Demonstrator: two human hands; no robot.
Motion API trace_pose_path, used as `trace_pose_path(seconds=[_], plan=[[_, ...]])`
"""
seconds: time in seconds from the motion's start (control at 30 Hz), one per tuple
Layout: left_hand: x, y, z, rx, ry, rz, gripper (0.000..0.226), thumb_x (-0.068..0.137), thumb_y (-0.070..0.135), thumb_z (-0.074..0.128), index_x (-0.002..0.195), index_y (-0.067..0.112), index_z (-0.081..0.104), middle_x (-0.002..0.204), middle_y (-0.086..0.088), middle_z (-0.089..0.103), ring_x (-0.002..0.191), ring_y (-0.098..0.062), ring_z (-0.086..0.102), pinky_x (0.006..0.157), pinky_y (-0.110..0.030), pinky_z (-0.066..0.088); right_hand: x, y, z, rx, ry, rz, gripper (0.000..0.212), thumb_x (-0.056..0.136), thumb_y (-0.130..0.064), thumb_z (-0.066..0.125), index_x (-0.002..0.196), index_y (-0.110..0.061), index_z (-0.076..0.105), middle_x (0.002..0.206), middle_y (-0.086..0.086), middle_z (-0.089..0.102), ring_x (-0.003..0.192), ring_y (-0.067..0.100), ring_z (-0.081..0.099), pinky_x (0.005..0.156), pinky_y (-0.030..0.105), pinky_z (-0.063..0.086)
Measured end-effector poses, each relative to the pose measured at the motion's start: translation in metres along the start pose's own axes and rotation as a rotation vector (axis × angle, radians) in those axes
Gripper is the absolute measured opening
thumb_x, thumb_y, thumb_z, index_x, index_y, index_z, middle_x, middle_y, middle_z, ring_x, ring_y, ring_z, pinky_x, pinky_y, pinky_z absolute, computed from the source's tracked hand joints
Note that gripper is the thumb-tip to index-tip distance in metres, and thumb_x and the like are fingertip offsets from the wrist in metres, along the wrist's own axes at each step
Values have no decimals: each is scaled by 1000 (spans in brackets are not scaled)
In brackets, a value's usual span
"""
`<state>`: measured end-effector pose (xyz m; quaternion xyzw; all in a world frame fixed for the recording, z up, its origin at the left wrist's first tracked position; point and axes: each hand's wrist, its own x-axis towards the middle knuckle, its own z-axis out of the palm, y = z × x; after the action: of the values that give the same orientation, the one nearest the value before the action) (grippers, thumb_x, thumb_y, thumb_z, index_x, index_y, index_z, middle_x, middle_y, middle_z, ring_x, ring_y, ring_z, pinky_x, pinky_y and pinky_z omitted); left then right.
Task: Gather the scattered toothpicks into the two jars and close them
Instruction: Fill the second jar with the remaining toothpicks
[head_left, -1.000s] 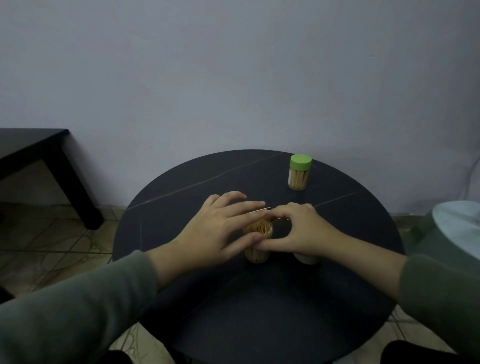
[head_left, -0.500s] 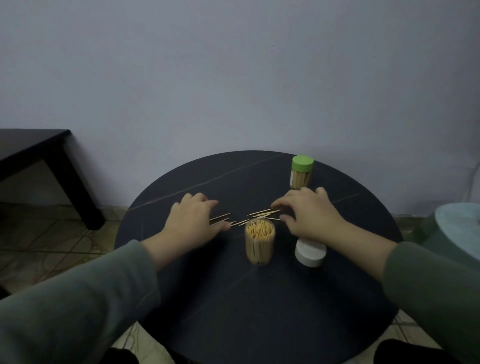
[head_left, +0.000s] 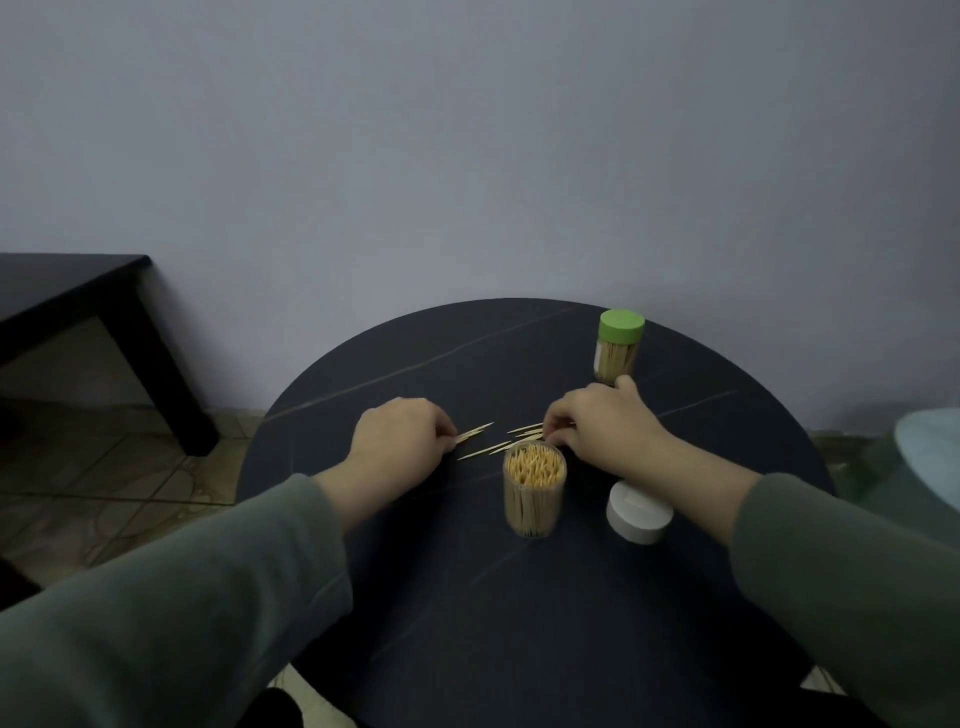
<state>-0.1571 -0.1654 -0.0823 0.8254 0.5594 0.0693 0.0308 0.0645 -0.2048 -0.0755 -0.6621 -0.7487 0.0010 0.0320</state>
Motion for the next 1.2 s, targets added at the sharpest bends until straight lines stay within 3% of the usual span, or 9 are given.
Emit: trace_pose_path(seconds=[0.17,0.23,0.43,0.6,0.83,1.2], plan=[[3,9,5,-73,-38,33,35,87,59,55,107,35,71,98,13,69,88,-8,62,79,-33,56,6,-3,3,1,36,-51,32,94,-40,56,126,-38,55,130,-12,53,119,14,45,99,41,30],[3,13,6,-55,-63,64,41,82,65,58,110,37,70,98,13,65,89,-7,59,77,-32,55,7,-4,4,-26,6,-60,39,96,-41,52,134,-39,50,137,-13,50,123,15,42,99,42,28],[3,18,9,-89,1,87,22,87,49,63,103,37,73,99,17,56,96,-5,56,72,-24,46,5,-3,0,-97,24,-116,28,97,-41,49,123,-41,60,127,-14,58,115,14,46,92,38,27],[2,26,4,-90,-11,99,16,90,41,62,98,31,72,102,12,59,92,-7,56,73,-24,49,5,-4,-3,-168,5,-107,23,97,-40,50,116,-32,61,116,-9,63,110,14,49,96,39,28],[2,40,10,119,-112,176,31,100,25,47,126,11,52,125,-8,50,114,-23,49,94,-36,48,7,-7,-1,-433,-127,-120,23,98,-23,47,120,-18,52,118,3,60,114,23,49,103,48,26],[2,39,10,236,-80,291,30,101,21,41,128,8,46,127,-10,49,113,-23,47,94,-33,46,0,-13,1,-608,-170,-115,32,100,-25,40,124,-6,48,123,12,57,116,30,49,106,53,25]])
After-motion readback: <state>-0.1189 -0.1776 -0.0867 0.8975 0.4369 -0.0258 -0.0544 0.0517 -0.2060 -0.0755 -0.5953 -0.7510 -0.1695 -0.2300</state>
